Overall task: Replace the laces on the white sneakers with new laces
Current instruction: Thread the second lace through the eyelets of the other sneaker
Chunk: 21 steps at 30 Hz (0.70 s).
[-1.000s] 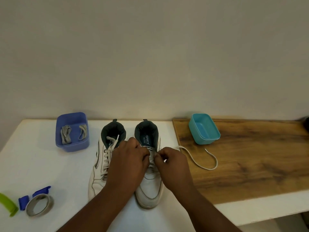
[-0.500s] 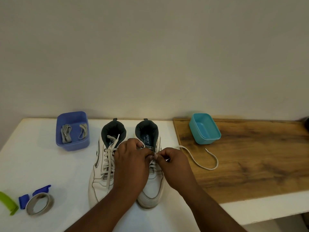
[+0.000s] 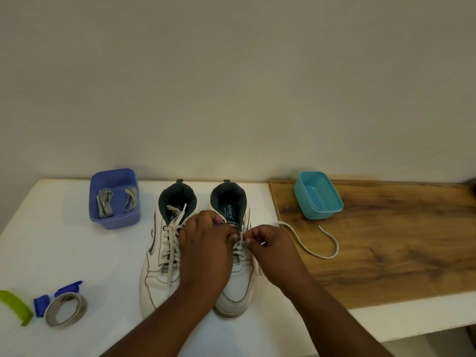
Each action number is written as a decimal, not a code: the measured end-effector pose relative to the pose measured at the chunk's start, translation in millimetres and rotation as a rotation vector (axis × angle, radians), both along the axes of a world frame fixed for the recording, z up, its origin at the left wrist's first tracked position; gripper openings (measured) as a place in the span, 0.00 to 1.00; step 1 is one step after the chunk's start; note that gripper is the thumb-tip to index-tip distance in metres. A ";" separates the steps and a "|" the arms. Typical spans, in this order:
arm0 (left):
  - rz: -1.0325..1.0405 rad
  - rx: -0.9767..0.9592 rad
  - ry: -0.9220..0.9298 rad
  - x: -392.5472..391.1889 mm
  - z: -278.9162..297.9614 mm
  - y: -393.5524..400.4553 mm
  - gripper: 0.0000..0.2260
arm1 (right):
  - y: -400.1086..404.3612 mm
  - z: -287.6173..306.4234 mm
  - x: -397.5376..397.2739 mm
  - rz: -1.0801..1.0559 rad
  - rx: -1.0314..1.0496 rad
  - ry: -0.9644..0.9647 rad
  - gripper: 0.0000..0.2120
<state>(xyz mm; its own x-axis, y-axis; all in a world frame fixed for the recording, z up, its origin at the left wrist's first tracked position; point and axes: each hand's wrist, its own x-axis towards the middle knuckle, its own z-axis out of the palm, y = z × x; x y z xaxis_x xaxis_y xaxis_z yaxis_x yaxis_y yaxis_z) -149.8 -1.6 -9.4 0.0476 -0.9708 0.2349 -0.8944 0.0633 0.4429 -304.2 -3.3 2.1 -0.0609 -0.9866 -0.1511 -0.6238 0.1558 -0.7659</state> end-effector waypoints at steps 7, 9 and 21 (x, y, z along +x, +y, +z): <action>-0.029 0.038 0.032 1.1 2.6 -5.7 0.03 | 0.3 -1.2 -0.1 -0.031 -0.006 -0.016 0.06; -0.039 0.070 -0.003 0.8 5.2 -5.5 0.04 | -0.1 -3.1 0.9 -0.033 -0.007 -0.004 0.05; -0.073 0.132 -0.094 -1.0 13.5 -9.3 0.08 | 0.2 -2.0 -0.5 -0.042 -0.007 -0.017 0.05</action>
<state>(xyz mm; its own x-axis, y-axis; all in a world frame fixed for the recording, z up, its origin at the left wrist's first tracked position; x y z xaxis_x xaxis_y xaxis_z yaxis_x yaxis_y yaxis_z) -150.8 -10.9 4.1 -0.0408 -0.9936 0.1054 -0.9273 0.0769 0.3662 -304.8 -3.1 0.1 -0.0998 -0.9843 -0.1456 -0.6037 0.1762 -0.7775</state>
